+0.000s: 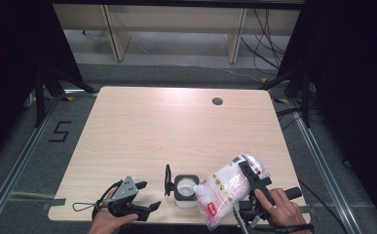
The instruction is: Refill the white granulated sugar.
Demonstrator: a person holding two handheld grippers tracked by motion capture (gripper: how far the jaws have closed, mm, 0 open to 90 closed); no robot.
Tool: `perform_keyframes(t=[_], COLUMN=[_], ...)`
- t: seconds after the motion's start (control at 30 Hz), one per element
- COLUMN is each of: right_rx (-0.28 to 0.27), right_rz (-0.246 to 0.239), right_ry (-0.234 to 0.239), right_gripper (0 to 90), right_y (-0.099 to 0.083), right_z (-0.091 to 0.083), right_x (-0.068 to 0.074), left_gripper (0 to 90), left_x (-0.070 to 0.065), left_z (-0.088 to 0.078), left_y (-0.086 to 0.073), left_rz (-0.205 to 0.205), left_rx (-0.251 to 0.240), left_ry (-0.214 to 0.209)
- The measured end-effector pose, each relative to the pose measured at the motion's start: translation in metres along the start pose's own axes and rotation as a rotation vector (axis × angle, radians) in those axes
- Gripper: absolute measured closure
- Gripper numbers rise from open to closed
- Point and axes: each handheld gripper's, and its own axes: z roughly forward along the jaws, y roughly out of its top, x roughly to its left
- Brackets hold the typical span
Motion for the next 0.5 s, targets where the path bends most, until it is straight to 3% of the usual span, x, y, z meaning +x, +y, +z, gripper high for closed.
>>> perform_keyframes(t=[0.03,0.07,0.13,0.17,0.2,0.23,0.3,0.37,0.47,0.5], right_rx=[-0.022,-0.018,-0.008,-0.021,0.004,-0.012,-0.011,-0.008,0.006,-0.007], right_rz=[0.028,0.032,0.008,0.054,0.065,0.03,0.039,0.096,0.08,0.124], right_ry=[-0.019,-0.015,0.001,-0.023,0.02,0.019,0.008,0.003,-0.005,-0.013], right_gripper=[38.9,39.0,38.9,39.0,39.0,39.0,39.0,39.0,39.0,39.0], right_y=[-0.0004,-0.0001,0.0005,-0.0006,-0.0006,-0.0009,-0.0012,-0.0024,-0.0027,-0.0036], right_z=[0.001,0.0006,0.0,0.0013,-0.0001,0.0011,0.0024,0.0022,0.0013,0.0021], right_x=[0.0013,0.0003,-0.0011,0.0035,0.0033,0.0005,0.0033,0.0077,0.005,0.0078], left_gripper=[16.2,16.2,16.2,16.2,16.2,16.2,16.2,16.2,16.2,16.2], left_x=[-0.0009,0.0,-0.0002,-0.001,-0.0004,-0.001,-0.0009,-0.0008,0.0003,0.0001], left_z=[0.0008,0.0005,0.0003,0.0007,0.0001,0.0006,0.0006,0.0006,0.0007,0.0004], left_y=[-0.0003,-0.0002,0.0,0.0,0.0001,0.0,0.0,0.0001,0.0,0.0001], left_rz=[-0.017,-0.009,-0.009,-0.018,-0.009,-0.016,-0.019,-0.02,-0.013,-0.013], left_rx=[-0.009,-0.003,-0.002,-0.009,-0.002,-0.008,-0.009,-0.011,-0.007,-0.005], left_ry=[-0.003,-0.001,0.002,-0.001,0.0,-0.001,0.0,0.0,-0.002,0.004])
